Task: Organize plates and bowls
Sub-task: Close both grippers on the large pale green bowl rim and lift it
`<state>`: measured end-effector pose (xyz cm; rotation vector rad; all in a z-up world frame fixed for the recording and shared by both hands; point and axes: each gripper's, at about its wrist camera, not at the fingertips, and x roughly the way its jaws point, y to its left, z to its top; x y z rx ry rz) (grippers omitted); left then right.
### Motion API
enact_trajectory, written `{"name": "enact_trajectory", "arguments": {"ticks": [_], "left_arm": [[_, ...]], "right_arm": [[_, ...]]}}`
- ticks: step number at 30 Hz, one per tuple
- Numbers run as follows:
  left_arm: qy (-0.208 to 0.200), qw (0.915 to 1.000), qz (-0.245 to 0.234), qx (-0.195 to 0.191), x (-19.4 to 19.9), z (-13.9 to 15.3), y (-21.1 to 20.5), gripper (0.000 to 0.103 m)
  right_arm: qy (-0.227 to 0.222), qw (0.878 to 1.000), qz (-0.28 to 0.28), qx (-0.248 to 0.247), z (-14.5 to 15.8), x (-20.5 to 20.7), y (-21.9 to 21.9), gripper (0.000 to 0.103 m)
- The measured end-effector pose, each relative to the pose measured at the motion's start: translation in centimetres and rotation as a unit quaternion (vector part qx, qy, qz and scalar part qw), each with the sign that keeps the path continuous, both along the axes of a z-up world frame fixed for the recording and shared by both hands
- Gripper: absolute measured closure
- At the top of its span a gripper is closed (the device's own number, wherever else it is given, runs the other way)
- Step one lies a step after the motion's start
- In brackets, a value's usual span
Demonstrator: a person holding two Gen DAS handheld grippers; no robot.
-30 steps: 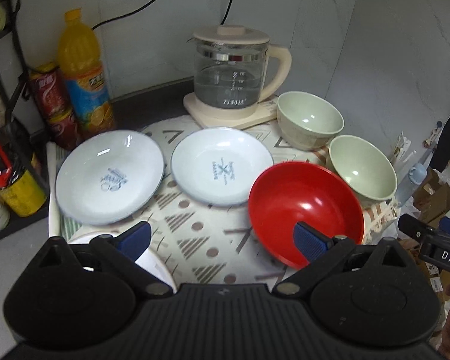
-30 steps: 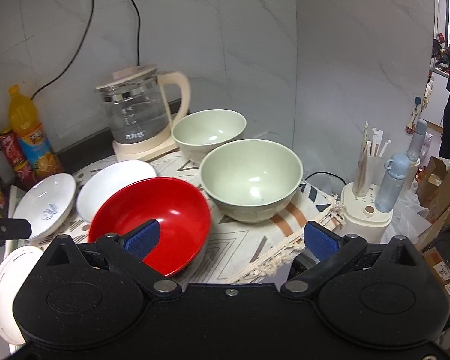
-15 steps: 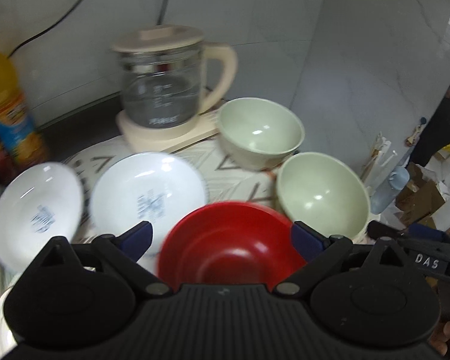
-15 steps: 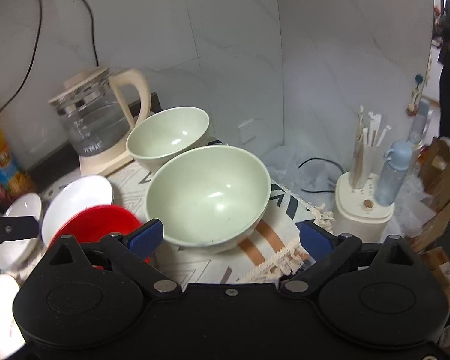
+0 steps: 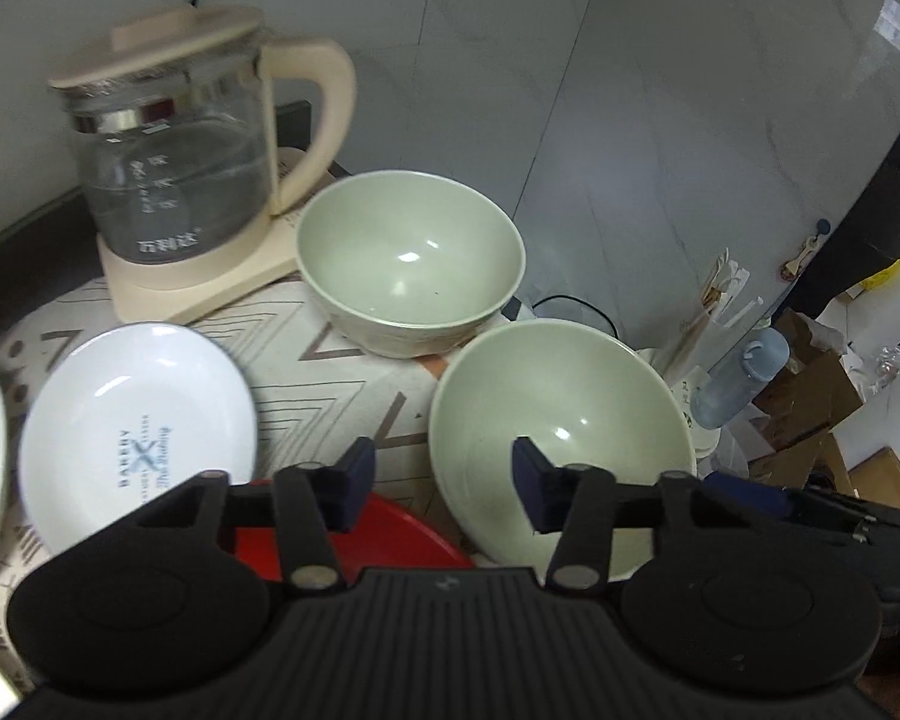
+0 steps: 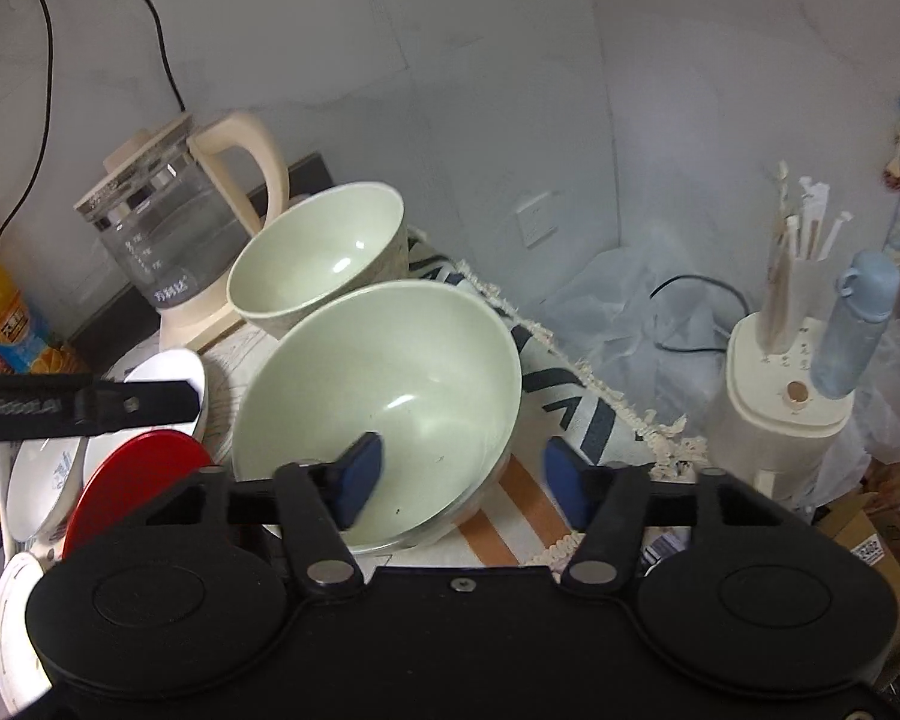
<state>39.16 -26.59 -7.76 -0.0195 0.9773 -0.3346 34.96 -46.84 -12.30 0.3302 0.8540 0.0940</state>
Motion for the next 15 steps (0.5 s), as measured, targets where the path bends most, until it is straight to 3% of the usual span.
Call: {"name": "enact_trajectory", "arguments": {"ticks": [6, 15], "left_arm": [[0.037, 0.9992, 0.015, 0.0, 1.8, -1.9, -0.8, 0.076], [0.07, 0.9969, 0.032, 0.015, 3.3, -3.6, -1.5, 0.078]], "right_arm": [[0.021, 1.0, 0.016, 0.014, -1.1, 1.2, -0.6, 0.073], [0.033, 0.999, 0.019, 0.01, -2.0, 2.4, -0.9, 0.078]]}}
